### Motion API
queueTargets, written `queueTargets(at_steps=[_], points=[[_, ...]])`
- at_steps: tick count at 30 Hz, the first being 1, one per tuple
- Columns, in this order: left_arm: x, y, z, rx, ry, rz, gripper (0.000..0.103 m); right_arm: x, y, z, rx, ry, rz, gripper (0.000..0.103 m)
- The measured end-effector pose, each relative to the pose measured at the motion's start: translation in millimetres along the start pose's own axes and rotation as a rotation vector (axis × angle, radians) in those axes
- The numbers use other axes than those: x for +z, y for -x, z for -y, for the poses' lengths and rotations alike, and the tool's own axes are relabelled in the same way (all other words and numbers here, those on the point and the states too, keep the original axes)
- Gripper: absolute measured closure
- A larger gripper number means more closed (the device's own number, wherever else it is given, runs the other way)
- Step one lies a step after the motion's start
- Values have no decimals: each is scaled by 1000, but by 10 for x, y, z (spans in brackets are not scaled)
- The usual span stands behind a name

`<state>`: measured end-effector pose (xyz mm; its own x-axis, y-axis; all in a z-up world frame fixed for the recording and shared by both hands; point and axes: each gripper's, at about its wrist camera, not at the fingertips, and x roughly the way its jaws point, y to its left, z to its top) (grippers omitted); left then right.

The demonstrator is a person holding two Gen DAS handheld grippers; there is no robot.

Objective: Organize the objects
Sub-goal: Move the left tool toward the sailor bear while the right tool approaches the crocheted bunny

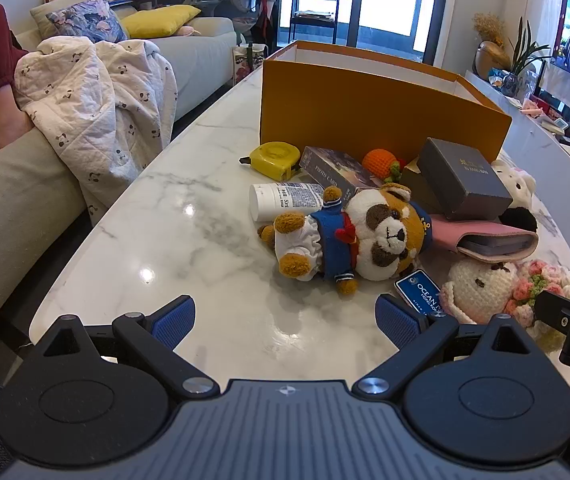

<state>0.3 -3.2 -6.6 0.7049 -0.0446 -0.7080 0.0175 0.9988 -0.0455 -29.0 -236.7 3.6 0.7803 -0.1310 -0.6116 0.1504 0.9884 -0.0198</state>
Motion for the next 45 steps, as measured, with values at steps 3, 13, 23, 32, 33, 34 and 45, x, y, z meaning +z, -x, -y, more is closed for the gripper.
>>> queueTargets(at_steps=[3, 13, 23, 32, 33, 34, 45], points=[[-2, -3, 3, 0, -1, -1, 0, 0, -1, -1, 0, 0, 1, 1], [-8, -6, 3, -8, 4, -3, 0, -13, 15, 4, 4, 4, 0, 1], [130, -116, -32, 1, -9, -2, 0, -37, 65, 55, 30, 20, -11, 1], [540, -198, 31, -107, -204, 46, 0, -25, 46, 117, 59, 1, -29, 1], [574, -229, 66, -138, -224, 41, 0, -23, 45, 119, 60, 1, -30, 1], [598, -271, 111, -168, -244, 32, 0, -22, 45, 119, 61, 3, -30, 1], [465, -692, 546, -199, -453, -66, 0, -6, 18, 129, 74, 13, -38, 1]])
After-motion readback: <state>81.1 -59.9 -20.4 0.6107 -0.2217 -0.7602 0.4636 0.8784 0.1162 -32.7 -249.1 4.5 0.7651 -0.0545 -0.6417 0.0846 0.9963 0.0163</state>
